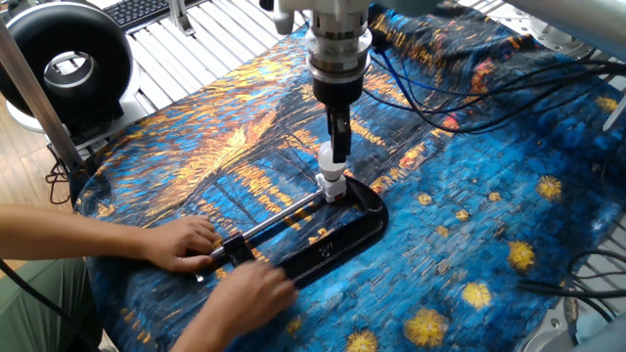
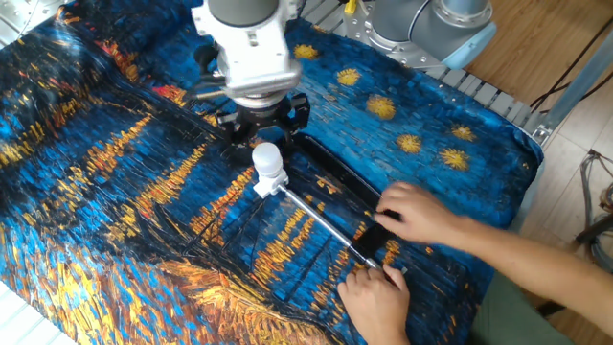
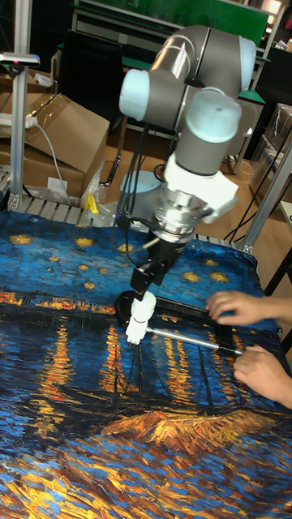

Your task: Install the light bulb by rotating it

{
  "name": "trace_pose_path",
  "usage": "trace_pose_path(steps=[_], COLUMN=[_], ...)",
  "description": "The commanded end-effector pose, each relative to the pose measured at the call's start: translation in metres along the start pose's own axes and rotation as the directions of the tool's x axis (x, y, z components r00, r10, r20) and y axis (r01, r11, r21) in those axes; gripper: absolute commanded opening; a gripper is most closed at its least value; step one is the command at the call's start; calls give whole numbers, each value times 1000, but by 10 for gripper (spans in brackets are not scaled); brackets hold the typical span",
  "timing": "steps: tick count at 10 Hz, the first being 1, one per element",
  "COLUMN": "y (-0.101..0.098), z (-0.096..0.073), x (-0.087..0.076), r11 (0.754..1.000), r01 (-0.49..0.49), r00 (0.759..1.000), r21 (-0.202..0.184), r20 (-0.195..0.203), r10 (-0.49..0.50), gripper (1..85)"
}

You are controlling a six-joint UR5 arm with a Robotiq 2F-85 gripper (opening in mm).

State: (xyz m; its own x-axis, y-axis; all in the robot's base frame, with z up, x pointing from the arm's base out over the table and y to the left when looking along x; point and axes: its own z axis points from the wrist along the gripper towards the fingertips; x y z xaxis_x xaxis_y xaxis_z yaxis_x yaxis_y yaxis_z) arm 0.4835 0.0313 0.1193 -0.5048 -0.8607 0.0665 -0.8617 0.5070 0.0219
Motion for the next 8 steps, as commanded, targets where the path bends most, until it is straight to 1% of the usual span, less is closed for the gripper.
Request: trace_pose_path(steps=[1, 2, 3, 4, 5, 6, 7, 8], y=[-10, -13, -13, -13, -18, -21, -24, -31], z=[-3, -8, -16, -25, -35, -41, -46, -49], x=[0, 5, 8, 18, 26, 30, 29, 32], r11=[971, 974, 986, 996, 994, 981, 929, 875], r01=[232, 214, 146, 38, -66, -176, -362, -479], r00=[973, 976, 989, 998, 996, 983, 932, 878], r21=[63, 75, 84, 84, 84, 77, 72, 69], r20=[-39, -52, -45, -55, -48, -29, 6, 23], r10=[-230, -211, -143, -33, 71, 179, 363, 478], gripper=[627, 617, 610, 593, 577, 573, 520, 497])
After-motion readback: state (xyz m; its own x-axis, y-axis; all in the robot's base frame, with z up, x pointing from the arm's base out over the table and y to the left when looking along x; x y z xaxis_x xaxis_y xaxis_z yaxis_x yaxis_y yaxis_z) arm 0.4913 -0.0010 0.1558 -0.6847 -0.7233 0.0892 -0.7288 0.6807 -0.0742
